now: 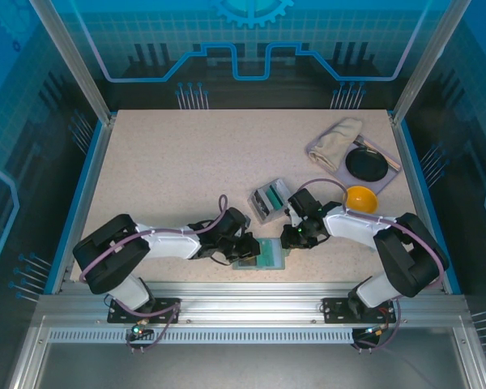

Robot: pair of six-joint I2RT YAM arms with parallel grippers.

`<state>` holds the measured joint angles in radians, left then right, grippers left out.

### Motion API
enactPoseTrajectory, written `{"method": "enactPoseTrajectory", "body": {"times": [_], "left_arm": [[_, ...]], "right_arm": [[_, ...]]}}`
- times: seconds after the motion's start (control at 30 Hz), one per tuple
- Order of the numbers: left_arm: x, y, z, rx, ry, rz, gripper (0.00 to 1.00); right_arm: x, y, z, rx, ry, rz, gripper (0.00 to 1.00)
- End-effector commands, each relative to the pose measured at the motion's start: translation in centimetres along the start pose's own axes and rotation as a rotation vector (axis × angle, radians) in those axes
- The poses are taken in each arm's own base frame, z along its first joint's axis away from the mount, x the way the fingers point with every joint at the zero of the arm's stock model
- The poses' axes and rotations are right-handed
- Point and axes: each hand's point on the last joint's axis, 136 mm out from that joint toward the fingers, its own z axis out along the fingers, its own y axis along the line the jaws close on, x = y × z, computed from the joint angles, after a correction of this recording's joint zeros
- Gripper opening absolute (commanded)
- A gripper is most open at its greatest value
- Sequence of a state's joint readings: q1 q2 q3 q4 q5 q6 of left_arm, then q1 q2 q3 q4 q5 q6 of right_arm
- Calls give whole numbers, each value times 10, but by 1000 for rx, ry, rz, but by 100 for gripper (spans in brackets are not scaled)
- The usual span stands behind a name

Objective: Put the credit cards into the card holder
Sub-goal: Insert the credit card into the card slot, then pick up the credit card from the storage box.

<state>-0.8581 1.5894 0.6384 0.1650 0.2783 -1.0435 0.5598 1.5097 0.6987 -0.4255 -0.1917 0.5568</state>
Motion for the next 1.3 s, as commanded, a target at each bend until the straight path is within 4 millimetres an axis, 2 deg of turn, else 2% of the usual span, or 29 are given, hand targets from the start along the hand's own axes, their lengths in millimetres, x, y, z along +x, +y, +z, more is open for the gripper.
{"method": "enactPoseTrajectory", "body": {"times": [0.0,0.53,0.67,0.8,0.93,1.07,1.17,1.27], "left_arm": [[-1,1,5,-25,21,20,10],[-1,-9,21,0,74,38,11],[-2,-5,19,-23,63,34,16],[-5,-5,1,-35,6,32,28],[-9,-2,-23,-73,-67,34,42],[-15,1,-43,-112,-131,48,47],[-24,3,-54,-130,-174,31,52],[-44,8,-63,-139,-220,-39,55]], "right_arm": [[8,7,13,-53,53,-5,20],[6,8,14,-58,48,0,19],[4,7,10,-49,34,2,21],[-5,10,-6,-31,-14,-17,26],[-16,4,-27,37,-67,-39,34],[-35,3,-56,43,-157,-47,49],[-56,3,-79,57,-228,-65,48],[-83,8,-98,102,-283,-128,43]]}}
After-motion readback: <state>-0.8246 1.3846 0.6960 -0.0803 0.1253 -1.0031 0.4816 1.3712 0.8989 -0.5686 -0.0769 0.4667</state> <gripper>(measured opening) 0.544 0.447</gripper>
